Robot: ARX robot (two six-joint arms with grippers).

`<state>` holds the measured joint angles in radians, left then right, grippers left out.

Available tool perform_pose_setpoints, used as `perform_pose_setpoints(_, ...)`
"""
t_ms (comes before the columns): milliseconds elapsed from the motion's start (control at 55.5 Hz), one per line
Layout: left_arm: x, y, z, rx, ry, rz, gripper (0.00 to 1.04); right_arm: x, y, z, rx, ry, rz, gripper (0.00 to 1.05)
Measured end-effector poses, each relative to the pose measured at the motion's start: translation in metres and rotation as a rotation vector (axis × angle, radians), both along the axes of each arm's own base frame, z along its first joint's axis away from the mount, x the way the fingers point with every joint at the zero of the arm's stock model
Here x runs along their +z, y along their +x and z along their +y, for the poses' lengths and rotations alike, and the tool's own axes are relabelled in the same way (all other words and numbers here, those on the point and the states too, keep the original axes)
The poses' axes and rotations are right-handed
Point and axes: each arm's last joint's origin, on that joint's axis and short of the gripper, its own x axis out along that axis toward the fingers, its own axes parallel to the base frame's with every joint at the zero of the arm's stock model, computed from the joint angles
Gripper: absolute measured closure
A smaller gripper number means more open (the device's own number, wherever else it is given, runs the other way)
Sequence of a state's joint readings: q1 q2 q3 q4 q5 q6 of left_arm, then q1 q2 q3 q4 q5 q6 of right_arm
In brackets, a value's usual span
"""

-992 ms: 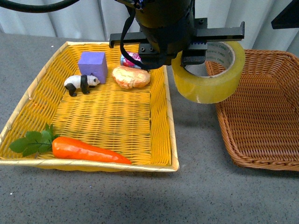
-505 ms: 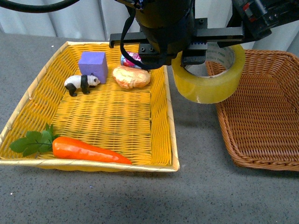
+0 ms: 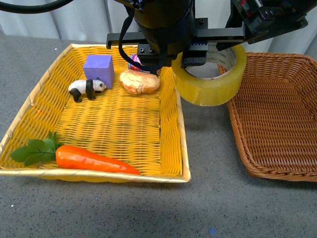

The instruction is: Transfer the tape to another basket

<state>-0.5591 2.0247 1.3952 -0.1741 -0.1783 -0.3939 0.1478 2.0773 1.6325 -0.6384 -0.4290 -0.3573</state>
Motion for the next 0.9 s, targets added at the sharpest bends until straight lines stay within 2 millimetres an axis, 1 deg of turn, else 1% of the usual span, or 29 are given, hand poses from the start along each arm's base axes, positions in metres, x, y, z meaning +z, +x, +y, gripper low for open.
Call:
perform_pose_setpoints(162,0.0,-0.001,-0.002,-0.016,-0.01,0.006,0.88,0.0,0.007,-0.007,-0.065,0.085,0.051,0.09)
perform_pose_setpoints(379,0.0,-0.003,-0.005,-0.028,-0.012,0.008,0.88,-0.002,0.01,-0.009,-0.08,0.084,0.076,0.09)
perform_pose_setpoints(631,0.0,-0.003,-0.005,-0.027,-0.013,0.008,0.88,-0.006,0.006,0.0,-0.022,0.029,0.082,0.09)
perform_pose_setpoints(901,0.0,-0.003,-0.005,-0.038,-0.003,0.005,0.88,-0.014,0.006,0.0,-0.005,-0.019,0.087,0.09)
